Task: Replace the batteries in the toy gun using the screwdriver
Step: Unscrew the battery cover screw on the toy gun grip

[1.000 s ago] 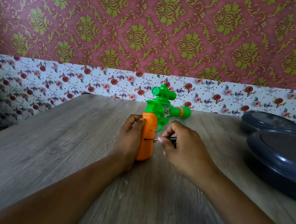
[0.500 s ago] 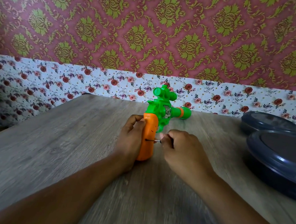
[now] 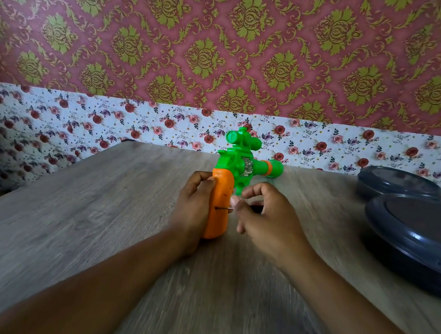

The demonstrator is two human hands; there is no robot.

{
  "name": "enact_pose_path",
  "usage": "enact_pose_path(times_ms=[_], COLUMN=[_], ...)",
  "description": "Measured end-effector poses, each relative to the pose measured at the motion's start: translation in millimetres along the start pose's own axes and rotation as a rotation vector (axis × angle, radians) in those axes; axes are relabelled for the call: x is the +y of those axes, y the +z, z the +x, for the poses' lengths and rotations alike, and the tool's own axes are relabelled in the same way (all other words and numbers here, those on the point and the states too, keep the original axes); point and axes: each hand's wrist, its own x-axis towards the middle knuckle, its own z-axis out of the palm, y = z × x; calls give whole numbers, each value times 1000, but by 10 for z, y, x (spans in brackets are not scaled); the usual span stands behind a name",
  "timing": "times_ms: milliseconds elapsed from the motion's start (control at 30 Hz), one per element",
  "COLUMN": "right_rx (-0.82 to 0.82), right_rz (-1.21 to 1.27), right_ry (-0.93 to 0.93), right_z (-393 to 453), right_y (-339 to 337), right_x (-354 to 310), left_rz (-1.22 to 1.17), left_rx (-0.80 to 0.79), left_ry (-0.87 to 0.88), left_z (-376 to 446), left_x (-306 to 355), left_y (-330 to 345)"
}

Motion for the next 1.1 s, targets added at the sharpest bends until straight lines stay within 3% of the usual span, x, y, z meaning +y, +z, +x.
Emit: enact_pose_path(times_ms=[133,233,500,667,867,1000,1100], right_rx=[-1,26,3,11,72,19,-59], right_rz=[-276,-317,-135,-43,-468,-378,-137], right_ry=[5,-103,-210,-153,-200,-306,-215], right_z=[-38,-57,-42,-30,-36,-34,-23], right_y=[-21,-30,-91,-12,-77,-78,-105], right_x=[-17,-51,-78,-59,-35,-64,-107], left_rz=[-15,-7,13,-12,-10,-25,-14], left_rx=[-20,-31,-16,-48,-8,-46,-56], left_ry=[4,6,17,13,-6,21,20], left_z=[-22,-24,-26,-46,-40,-53,-49], left_x=[22,28,20,50,36,46,53], left_y=[2,-4,-10,-10,-4,-4,-12])
